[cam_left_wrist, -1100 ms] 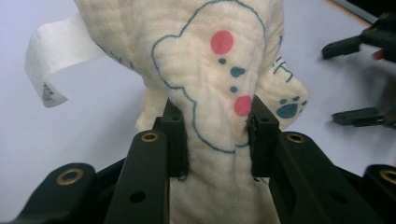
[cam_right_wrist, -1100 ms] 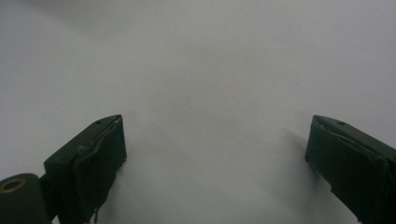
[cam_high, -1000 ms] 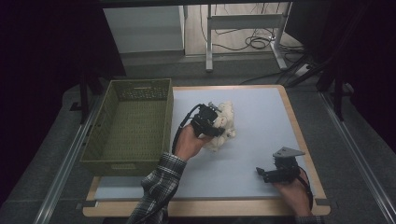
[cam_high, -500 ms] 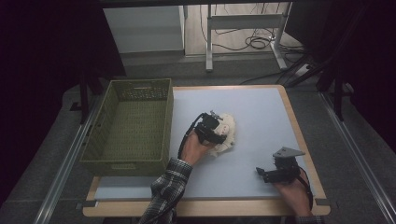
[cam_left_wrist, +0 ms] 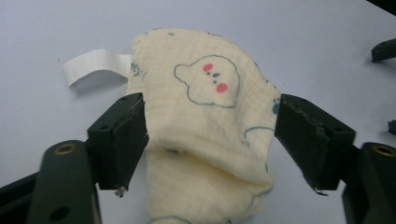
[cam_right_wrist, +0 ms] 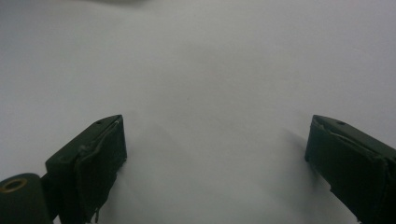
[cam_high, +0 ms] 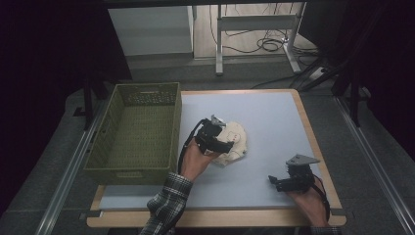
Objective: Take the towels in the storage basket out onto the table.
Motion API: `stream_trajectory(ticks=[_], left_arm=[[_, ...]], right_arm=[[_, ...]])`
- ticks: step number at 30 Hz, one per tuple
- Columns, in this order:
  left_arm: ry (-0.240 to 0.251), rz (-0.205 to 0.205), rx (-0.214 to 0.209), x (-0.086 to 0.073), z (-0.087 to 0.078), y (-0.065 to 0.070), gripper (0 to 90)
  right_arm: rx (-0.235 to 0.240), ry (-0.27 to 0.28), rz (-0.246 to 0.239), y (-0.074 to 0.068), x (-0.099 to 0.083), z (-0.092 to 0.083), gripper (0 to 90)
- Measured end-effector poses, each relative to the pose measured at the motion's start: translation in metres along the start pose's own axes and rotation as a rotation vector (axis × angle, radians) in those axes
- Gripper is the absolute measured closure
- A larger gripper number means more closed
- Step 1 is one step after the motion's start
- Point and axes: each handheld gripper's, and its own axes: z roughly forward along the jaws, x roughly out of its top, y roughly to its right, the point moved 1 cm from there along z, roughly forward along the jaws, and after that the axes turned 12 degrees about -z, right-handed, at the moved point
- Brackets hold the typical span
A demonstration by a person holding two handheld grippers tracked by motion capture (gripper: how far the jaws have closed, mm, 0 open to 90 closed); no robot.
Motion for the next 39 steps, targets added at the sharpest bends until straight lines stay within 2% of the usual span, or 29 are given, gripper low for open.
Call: stream_trajectory(ticks=[1, 2, 3, 4, 7, 11, 15, 19, 23, 28, 30, 32, 36, 39], left_arm=[[0.004, 0.006, 0.004, -0.004, -0.005, 0.002, 31.8], [0.004, 0.006, 0.004, -0.004, -0.005, 0.002, 33.2], [0.012, 0.014, 0.012, -0.009, -0.009, 0.004, 33.2], [0.013, 0.021, 0.013, -0.011, -0.011, 0.004, 37.8], [0.022, 0.027, 0.017, -0.02, -0.017, 0.006, 44.2], [0.031, 0.022, 0.024, -0.036, -0.02, 0.007, 48.4], [0.024, 0.001, 0.043, -0.054, -0.016, 0.005, 47.8], [0.035, -0.054, 0.054, -0.07, -0.009, -0.001, 44.6], [0.051, -0.079, 0.078, -0.077, -0.002, -0.007, 37.8], [0.066, -0.118, 0.101, -0.083, 0.009, -0.016, 36.6], [0.069, -0.134, 0.111, -0.085, 0.012, -0.019, 36.0], [0.072, -0.137, 0.116, -0.086, 0.013, -0.021, 34.2], [0.078, -0.149, 0.122, -0.086, 0.014, -0.022, 30.0], [0.071, -0.143, 0.123, -0.086, 0.015, -0.023, 29.1]], right_arm=[[-0.004, 0.008, 0.008, 0.001, 0.0, -0.002, 12.7], [-0.004, 0.008, 0.008, 0.001, 0.0, -0.002, 12.7], [-0.007, 0.012, 0.007, 0.001, 0.0, -0.003, 16.3], [0.002, 0.018, 0.012, 0.002, 0.0, -0.004, 21.4], [0.038, 0.029, 0.024, 0.004, 0.003, -0.006, 31.7], [0.08, 0.06, 0.008, 0.006, 0.016, -0.005, 40.7], [0.123, 0.085, -0.012, 0.007, 0.035, 0.004, 45.4], [0.15, 0.092, -0.045, 0.004, 0.053, 0.017, 48.2], [0.183, 0.079, -0.054, 0.001, 0.069, 0.036, 49.4], [0.198, 0.067, -0.069, -0.004, 0.084, 0.059, 49.9], [0.198, 0.064, -0.079, -0.006, 0.089, 0.066, 54.3], [0.199, 0.056, -0.087, -0.006, 0.093, 0.071, 62.7], [0.212, 0.049, -0.099, -0.006, 0.095, 0.074, 85.8], [0.207, 0.073, -0.095, -0.005, 0.095, 0.066, 87.4]])
